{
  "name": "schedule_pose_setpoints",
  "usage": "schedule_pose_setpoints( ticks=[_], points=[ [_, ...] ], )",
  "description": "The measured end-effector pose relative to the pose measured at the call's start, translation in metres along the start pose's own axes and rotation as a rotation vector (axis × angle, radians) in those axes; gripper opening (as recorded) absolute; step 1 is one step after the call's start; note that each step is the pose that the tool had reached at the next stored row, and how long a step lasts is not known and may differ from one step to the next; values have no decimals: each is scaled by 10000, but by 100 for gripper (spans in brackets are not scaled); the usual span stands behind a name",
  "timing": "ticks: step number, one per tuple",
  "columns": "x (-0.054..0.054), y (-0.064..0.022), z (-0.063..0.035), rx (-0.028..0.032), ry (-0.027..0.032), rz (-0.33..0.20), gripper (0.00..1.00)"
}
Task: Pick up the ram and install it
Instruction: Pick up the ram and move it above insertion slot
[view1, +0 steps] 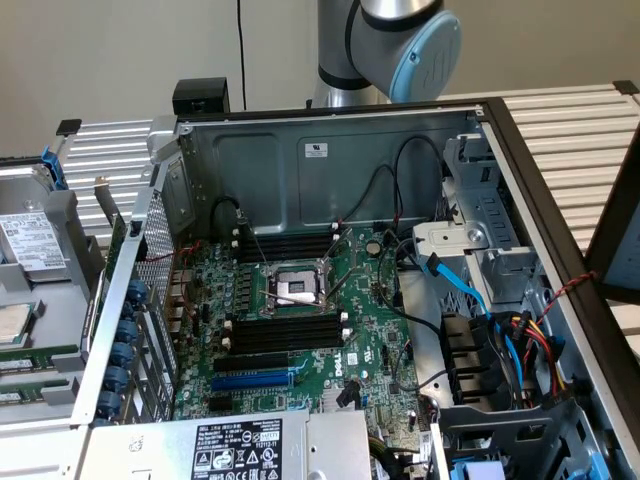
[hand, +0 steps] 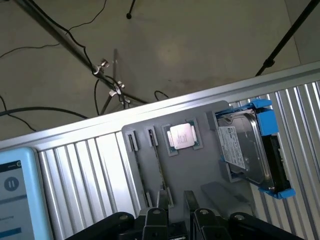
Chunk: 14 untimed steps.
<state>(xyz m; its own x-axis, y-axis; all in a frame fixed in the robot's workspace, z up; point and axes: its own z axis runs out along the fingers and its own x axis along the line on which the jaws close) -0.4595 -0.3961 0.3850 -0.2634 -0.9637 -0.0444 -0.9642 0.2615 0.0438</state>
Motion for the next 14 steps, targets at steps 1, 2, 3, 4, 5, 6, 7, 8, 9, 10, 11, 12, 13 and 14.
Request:
schedule_pose_setpoints(
  ticks=[1,2,3,4,5,6,7,8,9,10,11,12,13,14],
  points=[
    [2,0,14,31,-9,-6,27],
    [3,0,21,57,-14,-37,27],
    [3,2,23,60,-12,-99,27],
    [4,5,29,70,-14,-169,27],
    [4,6,32,67,-10,-269,27],
    [5,8,36,61,-3,-406,27],
    [7,16,39,56,4,-514,27],
    [10,28,43,55,5,-560,27],
    [15,43,48,54,6,-598,27],
    [17,47,54,51,9,-669,27],
    [17,47,58,45,14,-809,27],
    [18,47,62,35,23,-978,27],
    [19,47,72,27,30,-1157,27],
    [19,47,85,19,36,-1336,27]
  ],
)
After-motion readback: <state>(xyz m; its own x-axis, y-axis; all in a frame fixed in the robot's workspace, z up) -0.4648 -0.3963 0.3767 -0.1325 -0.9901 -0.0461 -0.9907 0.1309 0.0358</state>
